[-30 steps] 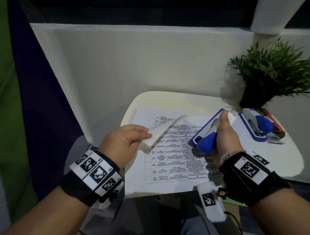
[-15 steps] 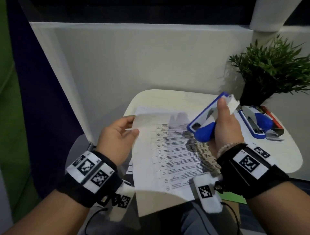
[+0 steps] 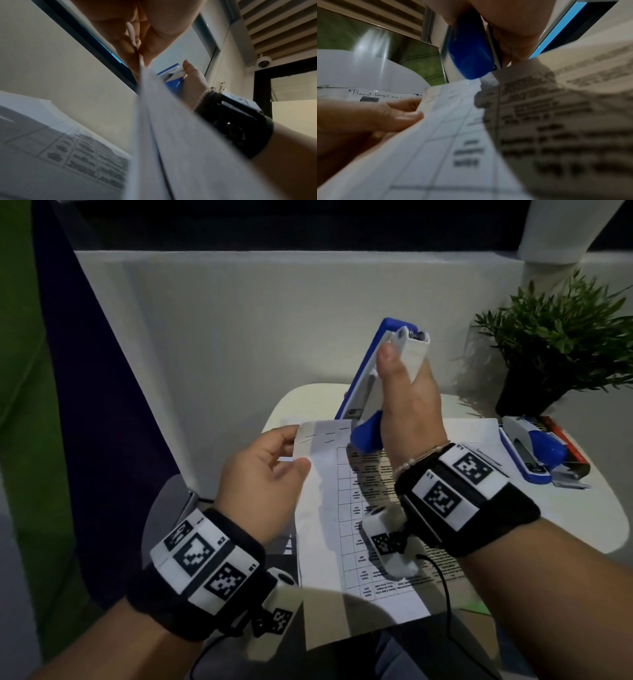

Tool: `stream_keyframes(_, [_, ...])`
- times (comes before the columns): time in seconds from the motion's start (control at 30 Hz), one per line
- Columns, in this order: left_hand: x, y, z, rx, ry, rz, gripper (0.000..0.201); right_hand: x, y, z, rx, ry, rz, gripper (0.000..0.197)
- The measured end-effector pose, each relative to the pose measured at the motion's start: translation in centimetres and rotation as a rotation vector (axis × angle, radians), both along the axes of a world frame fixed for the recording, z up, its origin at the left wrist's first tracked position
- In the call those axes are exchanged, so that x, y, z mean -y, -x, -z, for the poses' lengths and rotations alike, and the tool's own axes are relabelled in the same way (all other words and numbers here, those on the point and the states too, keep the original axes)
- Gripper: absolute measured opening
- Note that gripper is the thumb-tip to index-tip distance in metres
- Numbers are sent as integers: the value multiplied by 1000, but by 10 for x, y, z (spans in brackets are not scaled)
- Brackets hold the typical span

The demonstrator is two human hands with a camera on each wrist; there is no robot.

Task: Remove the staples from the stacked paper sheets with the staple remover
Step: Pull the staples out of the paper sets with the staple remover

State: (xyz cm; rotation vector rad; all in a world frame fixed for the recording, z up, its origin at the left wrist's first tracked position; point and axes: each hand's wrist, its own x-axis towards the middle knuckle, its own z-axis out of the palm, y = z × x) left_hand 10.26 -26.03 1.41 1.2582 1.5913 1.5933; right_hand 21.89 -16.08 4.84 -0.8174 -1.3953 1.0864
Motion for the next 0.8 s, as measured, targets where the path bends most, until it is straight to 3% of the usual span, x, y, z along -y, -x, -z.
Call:
stream_keyframes(0.5, [-1, -8, 3, -109, -41, 25, 48, -6, 9, 8, -15, -70, 50, 29])
stream_keyframes(0.7, [-6, -6, 6, -32, -20, 10, 45, -8, 7, 10, -51, 75, -75, 30])
stream_keyframes(0.8, [-13, 4, 11, -9, 37, -62, 41, -15, -2, 7, -170, 158, 42, 40])
